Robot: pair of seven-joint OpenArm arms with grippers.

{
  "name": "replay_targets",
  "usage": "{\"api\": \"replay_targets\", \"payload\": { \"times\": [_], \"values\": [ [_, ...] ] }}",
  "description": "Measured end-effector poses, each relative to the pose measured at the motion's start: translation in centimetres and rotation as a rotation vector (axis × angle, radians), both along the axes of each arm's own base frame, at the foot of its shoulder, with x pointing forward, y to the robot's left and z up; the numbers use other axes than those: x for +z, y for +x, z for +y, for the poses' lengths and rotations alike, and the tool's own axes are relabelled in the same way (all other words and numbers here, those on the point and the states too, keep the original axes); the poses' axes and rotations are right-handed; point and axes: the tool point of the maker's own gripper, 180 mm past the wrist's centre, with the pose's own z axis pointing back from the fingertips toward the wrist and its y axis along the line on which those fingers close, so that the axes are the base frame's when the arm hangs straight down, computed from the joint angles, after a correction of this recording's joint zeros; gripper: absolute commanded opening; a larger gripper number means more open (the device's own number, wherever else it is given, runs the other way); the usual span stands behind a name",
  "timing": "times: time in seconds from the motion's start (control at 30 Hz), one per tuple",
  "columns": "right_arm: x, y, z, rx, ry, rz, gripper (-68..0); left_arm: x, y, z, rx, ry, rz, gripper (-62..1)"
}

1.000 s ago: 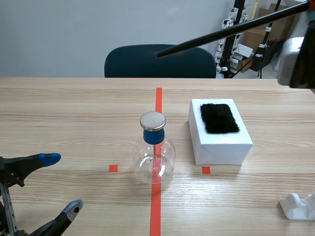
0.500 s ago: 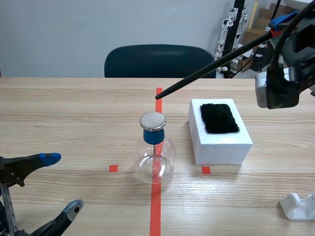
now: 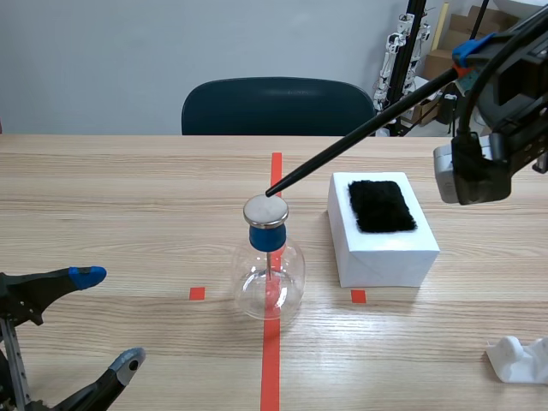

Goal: Do the electroscope experiment. move the rod toward and away from the electroscope

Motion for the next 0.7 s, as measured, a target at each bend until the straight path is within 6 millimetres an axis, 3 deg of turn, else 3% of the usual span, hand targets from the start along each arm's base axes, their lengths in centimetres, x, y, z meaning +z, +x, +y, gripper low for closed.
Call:
{"api": "replay_targets", "payload": {
  "times": [0.23, 0.47, 0.7],
  "values": [
    [1.0, 0.3, -1.3, -0.062, 0.18, 0.033, -67.8, 0.0, 0.0, 0.0, 0.0, 0.0, 0.0, 1.4],
    [1.9, -0.2, -6.0, -0.181, 0.332, 0.077, -67.8, 0.0, 0.0, 0.0, 0.0, 0.0, 0.0, 1.4],
    [1.1, -2.3, -10.0, -0.298, 0.531, 0.169, -67.7, 0.0, 0.0, 0.0, 0.0, 0.0, 0.0, 1.4]
  ]
}}
